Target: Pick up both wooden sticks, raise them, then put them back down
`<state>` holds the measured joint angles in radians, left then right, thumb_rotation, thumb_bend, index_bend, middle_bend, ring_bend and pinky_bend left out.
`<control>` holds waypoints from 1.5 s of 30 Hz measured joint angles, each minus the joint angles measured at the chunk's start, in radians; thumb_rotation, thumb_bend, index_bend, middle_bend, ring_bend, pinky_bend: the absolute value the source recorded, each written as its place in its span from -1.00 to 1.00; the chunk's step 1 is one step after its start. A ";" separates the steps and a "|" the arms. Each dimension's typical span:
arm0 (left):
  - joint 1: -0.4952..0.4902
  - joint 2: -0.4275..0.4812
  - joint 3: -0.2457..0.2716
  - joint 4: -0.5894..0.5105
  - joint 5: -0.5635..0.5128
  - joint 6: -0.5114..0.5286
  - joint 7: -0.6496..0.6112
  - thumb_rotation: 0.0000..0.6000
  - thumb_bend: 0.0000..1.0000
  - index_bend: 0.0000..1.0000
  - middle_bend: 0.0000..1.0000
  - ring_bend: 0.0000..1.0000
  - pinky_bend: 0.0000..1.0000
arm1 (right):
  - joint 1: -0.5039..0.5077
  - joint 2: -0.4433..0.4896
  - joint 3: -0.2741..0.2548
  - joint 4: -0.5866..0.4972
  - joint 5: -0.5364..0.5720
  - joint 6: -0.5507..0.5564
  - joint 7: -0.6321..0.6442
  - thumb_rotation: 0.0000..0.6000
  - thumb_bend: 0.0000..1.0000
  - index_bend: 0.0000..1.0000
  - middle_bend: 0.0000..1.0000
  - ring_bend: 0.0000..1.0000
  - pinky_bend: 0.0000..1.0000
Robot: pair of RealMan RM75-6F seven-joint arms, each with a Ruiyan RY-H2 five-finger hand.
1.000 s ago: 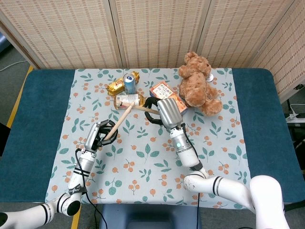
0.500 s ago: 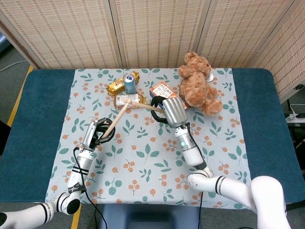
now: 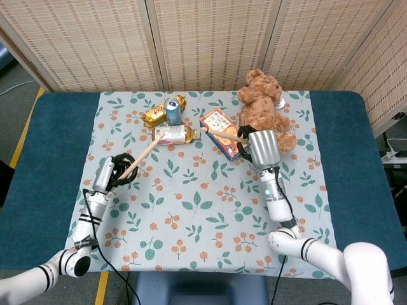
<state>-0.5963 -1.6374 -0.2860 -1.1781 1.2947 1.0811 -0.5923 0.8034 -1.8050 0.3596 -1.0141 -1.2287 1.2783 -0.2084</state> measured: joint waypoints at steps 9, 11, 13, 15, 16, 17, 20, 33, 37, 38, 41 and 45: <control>0.050 0.012 0.090 0.141 0.002 0.060 0.412 1.00 -0.15 0.34 0.70 0.91 1.00 | -0.189 0.117 -0.090 -0.244 0.050 0.058 -0.094 1.00 -0.13 0.41 0.22 0.87 1.00; 0.067 0.016 0.109 0.146 0.006 0.082 0.459 1.00 -0.15 0.34 0.70 0.91 1.00 | -0.246 0.162 -0.130 -0.296 0.056 0.067 -0.100 1.00 -0.13 0.41 0.22 0.87 1.00; 0.085 0.019 0.125 0.144 0.009 0.102 0.504 1.00 -0.15 0.34 0.70 0.91 1.00 | -0.291 0.202 -0.164 -0.323 0.060 0.067 -0.087 1.00 -0.13 0.41 0.22 0.87 1.00; 0.102 0.020 0.134 0.135 0.005 0.114 0.547 1.00 -0.15 0.34 0.70 0.91 1.00 | -0.312 0.217 -0.180 -0.323 0.061 0.062 -0.065 1.00 -0.13 0.41 0.22 0.87 1.00; 0.109 0.019 0.136 0.129 0.001 0.118 0.565 1.00 -0.15 0.34 0.70 0.91 1.00 | -0.320 0.219 -0.185 -0.312 0.061 0.058 -0.048 1.00 -0.13 0.41 0.22 0.87 1.00; 0.116 0.017 0.137 0.124 -0.006 0.121 0.582 1.00 -0.15 0.34 0.70 0.91 1.00 | -0.325 0.219 -0.188 -0.300 0.061 0.053 -0.033 1.00 -0.13 0.41 0.22 0.87 1.00; 0.134 0.005 0.135 0.113 -0.039 0.127 0.639 1.00 -0.14 0.34 0.70 0.91 1.00 | -0.335 0.212 -0.193 -0.242 0.060 0.029 0.020 1.00 -0.13 0.37 0.22 0.87 1.00; 0.176 -0.087 0.137 0.189 -0.078 0.125 0.703 1.00 -0.17 -0.15 0.10 0.69 1.00 | -0.344 0.166 -0.232 0.005 0.002 -0.139 0.215 1.00 -0.25 -0.11 -0.22 0.80 1.00; 0.181 -0.097 0.144 0.200 -0.069 0.115 0.696 1.00 -0.26 -0.41 -0.16 0.51 1.00 | -0.345 0.157 -0.237 0.042 -0.013 -0.162 0.229 1.00 -0.43 -0.29 -0.40 0.78 1.00; 0.182 -0.098 0.146 0.199 -0.066 0.112 0.694 1.00 -0.27 -0.46 -0.22 0.48 1.00 | -0.345 0.155 -0.237 0.048 -0.016 -0.164 0.232 1.00 -0.48 -0.34 -0.44 0.77 1.00; 0.184 -0.094 0.149 0.190 -0.064 0.099 0.690 1.00 -0.28 -0.67 -0.42 0.34 1.00 | -0.349 0.153 -0.237 0.058 -0.029 -0.163 0.242 1.00 -0.56 -0.44 -0.50 0.76 1.00; 0.186 -0.079 0.147 0.158 -0.068 0.080 0.684 1.00 -0.28 -0.95 -0.66 0.09 0.99 | -0.356 0.162 -0.238 0.054 -0.049 -0.144 0.245 1.00 -0.68 -0.55 -0.56 0.71 1.00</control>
<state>-0.4100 -1.7164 -0.1389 -1.0200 1.2267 1.1610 0.0913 0.4470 -1.6433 0.1220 -0.9598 -1.2779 1.1339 0.0364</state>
